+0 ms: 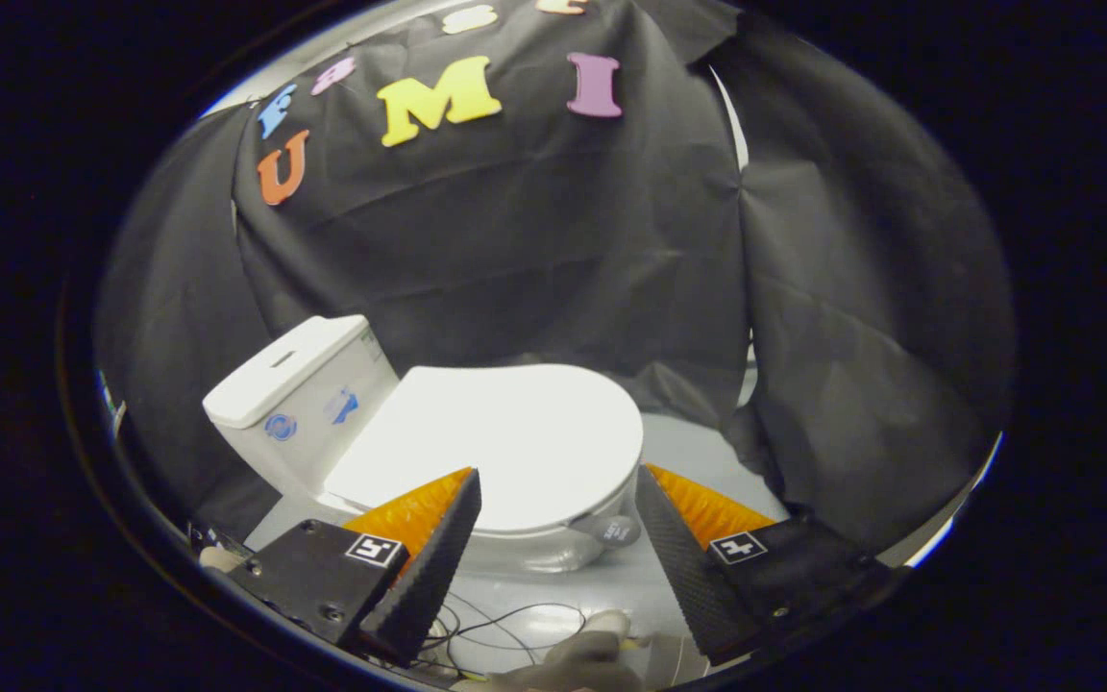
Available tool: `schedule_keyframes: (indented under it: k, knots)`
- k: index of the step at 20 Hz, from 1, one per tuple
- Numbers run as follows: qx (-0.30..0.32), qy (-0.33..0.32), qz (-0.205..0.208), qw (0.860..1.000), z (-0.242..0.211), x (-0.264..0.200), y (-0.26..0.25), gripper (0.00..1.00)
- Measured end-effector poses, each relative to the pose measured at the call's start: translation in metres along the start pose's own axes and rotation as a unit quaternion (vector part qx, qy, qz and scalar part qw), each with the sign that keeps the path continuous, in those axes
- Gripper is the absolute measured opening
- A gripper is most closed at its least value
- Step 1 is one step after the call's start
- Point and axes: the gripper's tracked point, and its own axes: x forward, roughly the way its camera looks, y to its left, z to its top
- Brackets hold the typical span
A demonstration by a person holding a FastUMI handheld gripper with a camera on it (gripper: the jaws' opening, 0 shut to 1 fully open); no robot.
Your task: Open the toilet lid.
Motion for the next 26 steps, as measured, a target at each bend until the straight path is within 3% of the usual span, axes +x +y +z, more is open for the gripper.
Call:
schedule_keyframes:
  k: [7,14,26]
  knots:
    - [0.092,0.096,0.016,0.991,-0.043,0.047,-0.021,0.99]
    - [0.174,0.137,0.03,0.975,-0.065,0.085,-0.042,0.98]
    - [0.266,0.164,0.051,0.949,-0.091,0.119,-0.056,0.72]
